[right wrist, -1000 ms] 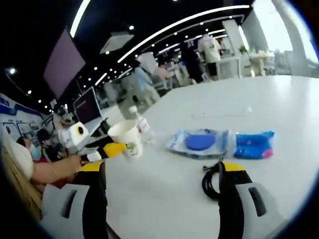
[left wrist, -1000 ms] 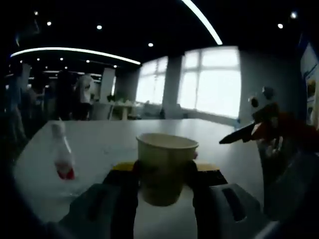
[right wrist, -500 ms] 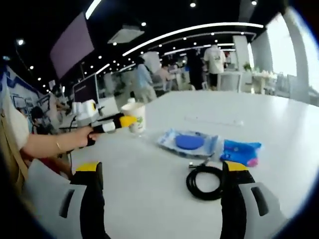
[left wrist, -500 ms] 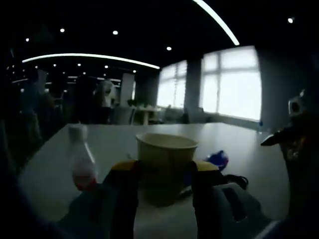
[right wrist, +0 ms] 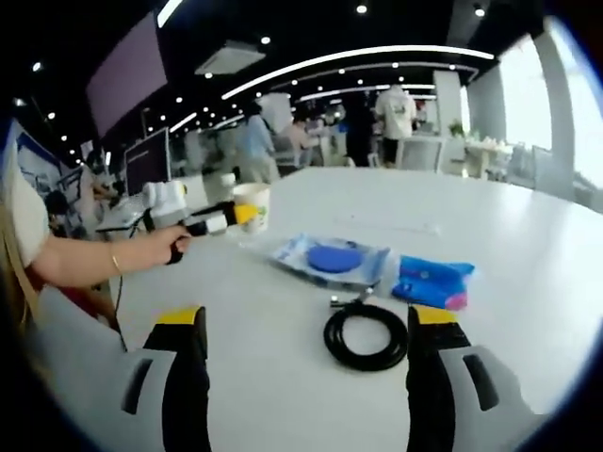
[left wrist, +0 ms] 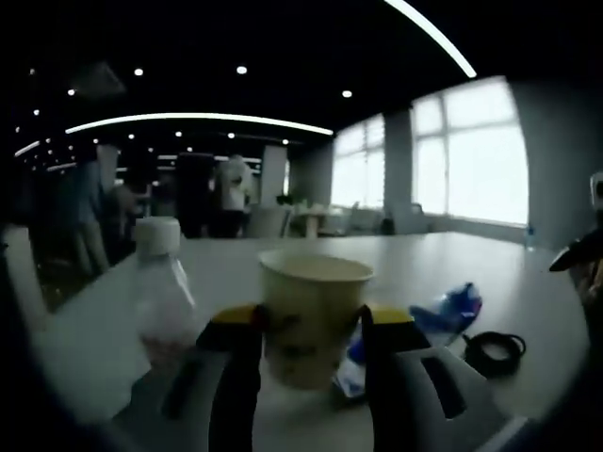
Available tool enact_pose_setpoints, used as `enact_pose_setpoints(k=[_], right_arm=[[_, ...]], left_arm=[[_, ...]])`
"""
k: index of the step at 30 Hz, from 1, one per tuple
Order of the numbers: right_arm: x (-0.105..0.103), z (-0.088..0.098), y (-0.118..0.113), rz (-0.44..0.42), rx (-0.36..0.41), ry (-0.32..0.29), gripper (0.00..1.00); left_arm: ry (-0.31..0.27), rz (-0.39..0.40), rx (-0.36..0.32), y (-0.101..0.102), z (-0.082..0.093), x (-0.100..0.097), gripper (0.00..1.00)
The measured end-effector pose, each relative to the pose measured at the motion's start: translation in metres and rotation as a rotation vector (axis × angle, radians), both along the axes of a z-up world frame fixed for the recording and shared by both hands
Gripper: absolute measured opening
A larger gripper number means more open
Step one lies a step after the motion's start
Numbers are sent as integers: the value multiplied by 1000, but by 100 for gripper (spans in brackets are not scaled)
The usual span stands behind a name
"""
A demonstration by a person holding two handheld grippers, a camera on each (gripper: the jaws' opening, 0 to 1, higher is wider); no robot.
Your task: Arrange the tabletop items into an orderly group along one side of the table until the central work area is clear of visible clutter.
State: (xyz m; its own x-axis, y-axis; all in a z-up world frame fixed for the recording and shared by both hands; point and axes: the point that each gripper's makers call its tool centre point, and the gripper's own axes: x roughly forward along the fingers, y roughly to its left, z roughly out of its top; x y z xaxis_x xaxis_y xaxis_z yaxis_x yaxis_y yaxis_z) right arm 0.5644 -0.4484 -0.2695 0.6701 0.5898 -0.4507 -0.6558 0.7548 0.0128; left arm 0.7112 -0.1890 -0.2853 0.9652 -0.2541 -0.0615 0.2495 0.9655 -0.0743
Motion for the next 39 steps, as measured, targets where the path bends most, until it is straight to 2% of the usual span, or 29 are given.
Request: enact_pose_setpoints(k=[2,8,15,18,21,23,25,30,39], right_arm=[[0,-2,1,1,3,8,85],[-2,-4,6,16,29,27,93],[-2,-17,-5,-22,45,83,94],[-2,-17,-6,-27,46,88,94],[-2,-17,-7,-31,45,91,94],[-1,-17,-8,-34,44,89,93],[-1,-17,-10,-43,49,96,93],[0,-17,-9,-47,74,111,93],[-1,-19,-7,-40,66,122,93]], left_arm=[[11,22,-29,3,-7,4,40],[38,52,-17,9,-25,14,40],[46,49,-17,6,-36,19,40],[49,58,-39,7,-40,23,40],[62,70,-26,6,-48,24,40],[78,70,-58,4,-53,24,40],[88,70,-14,3,-57,23,40],[117,88,-36,7,-65,23,40],[135,80,-3,6,-65,22,39]])
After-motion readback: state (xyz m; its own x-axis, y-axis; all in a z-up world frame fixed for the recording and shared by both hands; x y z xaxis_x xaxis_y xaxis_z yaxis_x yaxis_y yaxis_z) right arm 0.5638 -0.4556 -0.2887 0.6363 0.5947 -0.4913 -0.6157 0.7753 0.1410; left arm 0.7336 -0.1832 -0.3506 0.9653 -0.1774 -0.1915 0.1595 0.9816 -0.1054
